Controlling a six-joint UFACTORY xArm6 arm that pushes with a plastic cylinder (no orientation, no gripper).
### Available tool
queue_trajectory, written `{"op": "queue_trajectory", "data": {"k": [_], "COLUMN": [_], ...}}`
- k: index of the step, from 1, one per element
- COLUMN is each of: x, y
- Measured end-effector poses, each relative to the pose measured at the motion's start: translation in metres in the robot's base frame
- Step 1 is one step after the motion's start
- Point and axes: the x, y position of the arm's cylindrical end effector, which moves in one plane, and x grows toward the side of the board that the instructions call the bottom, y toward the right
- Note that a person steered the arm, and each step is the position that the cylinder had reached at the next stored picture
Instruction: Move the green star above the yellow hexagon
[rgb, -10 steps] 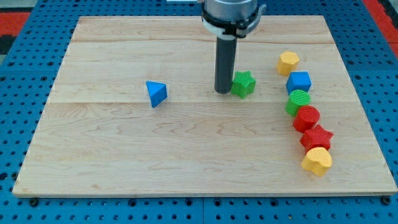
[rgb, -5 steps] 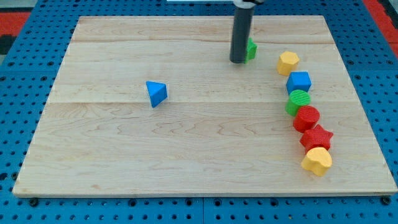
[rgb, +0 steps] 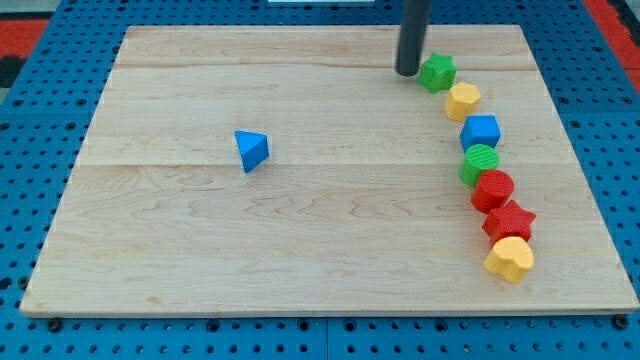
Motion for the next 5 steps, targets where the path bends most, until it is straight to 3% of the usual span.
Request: {"op": "queue_trajectory", "data": {"k": [2,4,5], "x": [-0.02,-0.037,0.01], "y": [0.014,-0.168,-0.271]}}
